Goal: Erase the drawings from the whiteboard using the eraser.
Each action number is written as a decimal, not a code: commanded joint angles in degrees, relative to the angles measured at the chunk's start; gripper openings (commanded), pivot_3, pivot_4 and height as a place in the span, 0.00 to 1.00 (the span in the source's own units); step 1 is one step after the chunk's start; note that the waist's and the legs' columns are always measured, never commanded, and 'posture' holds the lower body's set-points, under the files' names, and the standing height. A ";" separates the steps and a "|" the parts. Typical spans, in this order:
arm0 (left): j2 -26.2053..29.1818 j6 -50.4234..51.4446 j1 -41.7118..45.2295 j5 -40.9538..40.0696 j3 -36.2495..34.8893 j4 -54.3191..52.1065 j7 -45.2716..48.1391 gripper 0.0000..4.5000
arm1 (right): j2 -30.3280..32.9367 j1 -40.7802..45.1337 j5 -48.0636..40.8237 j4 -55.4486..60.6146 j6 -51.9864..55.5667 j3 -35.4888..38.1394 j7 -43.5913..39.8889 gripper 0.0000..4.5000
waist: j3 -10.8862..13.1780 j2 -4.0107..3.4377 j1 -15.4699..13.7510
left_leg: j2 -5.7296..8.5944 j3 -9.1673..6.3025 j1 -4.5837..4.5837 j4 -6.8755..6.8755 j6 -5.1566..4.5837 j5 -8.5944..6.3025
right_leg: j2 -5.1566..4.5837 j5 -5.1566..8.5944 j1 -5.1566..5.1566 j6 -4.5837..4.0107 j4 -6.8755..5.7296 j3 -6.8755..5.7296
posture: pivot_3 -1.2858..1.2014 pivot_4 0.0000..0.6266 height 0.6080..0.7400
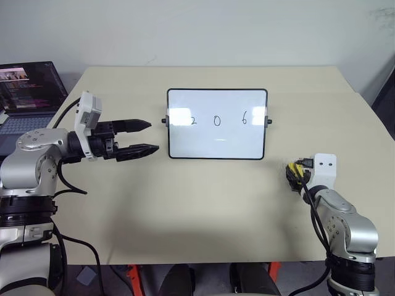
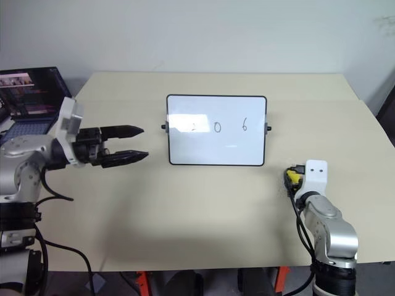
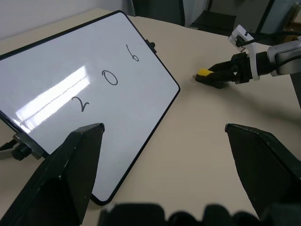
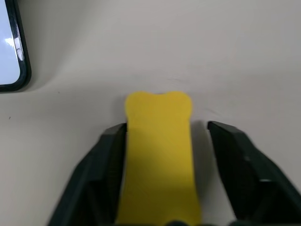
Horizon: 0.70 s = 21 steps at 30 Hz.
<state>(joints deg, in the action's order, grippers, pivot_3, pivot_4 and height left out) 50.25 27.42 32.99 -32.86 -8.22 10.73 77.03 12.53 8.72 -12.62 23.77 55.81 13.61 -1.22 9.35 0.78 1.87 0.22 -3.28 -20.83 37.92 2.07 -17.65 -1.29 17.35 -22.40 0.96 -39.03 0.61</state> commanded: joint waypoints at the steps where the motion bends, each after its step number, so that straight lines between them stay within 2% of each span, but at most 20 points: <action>1: 0.92 -0.18 1.29 -0.39 -1.40 -1.79 0.16 1.00 | 0.05 0.77 -0.33 0.93 -0.69 0.73 -0.25 0.35 | 0.00 0.00 0.00 | 0.00 0.00 0.00 0.00 0.00 0.00 | 0.00 0.00 0.00 0.00 0.00 0.00 | 0.52 0.24 1.00; 2: 0.91 -0.20 1.34 -0.35 -1.38 -1.75 0.13 1.00 | 0.04 0.81 -0.32 0.89 -0.73 0.67 -0.26 0.29 | 0.00 0.00 0.00 | 0.00 0.00 0.00 0.00 0.00 0.00 | 0.00 0.00 0.00 0.00 0.00 0.00 | 0.52 0.24 1.00; 3: 0.91 -0.20 1.36 -0.34 -1.38 -1.74 0.11 1.00 | -0.02 0.81 -0.33 0.89 -0.74 0.63 -0.24 0.28 | 0.00 0.00 0.00 | 0.00 0.00 0.00 0.00 0.00 0.00 | 0.00 0.00 0.00 0.00 0.00 0.00 | 0.52 0.24 1.00; 12: 1.14 -0.12 1.04 -0.45 -1.61 -1.92 0.17 1.00 | 1.50 2.19 0.71 0.48 -3.20 -0.88 -1.16 0.28 | 0.00 0.00 0.01 | 0.00 0.01 0.00 0.01 0.00 0.00 | 0.00 0.00 0.00 0.00 -0.01 0.01 | 0.52 0.24 1.00; 17: 0.90 -0.44 1.20 -0.27 -1.53 -1.56 0.05 1.00 | 5.80 12.24 3.15 -3.88 -13.82 -5.17 -5.27 0.28 | 0.02 -0.03 0.53 | 0.03 0.12 0.02 0.04 0.00 0.00 | 0.01 -0.01 -0.05 0.01 -0.08 0.12 | 0.52 0.24 1.00; 21: 0.53 -0.51 1.59 -0.25 -1.27 -1.16 0.11 1.00 | 6.59 20.14 5.00 -11.63 -23.40 -7.69 -7.81 0.28 | 0.01 0.01 0.52 | -0.03 0.06 0.00 0.01 0.00 0.00 | 0.04 -0.01 -0.06 0.01 -0.03 0.04 | 0.52 0.24 1.00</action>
<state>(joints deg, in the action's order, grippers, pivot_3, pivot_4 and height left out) 50.28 27.39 33.24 -32.82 -8.25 10.67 76.96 18.78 26.43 -8.62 14.32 37.37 6.98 -7.88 9.36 0.78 2.40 0.19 -3.21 -20.85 37.93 2.06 -17.65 -1.25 17.34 -22.48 0.97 -39.05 0.67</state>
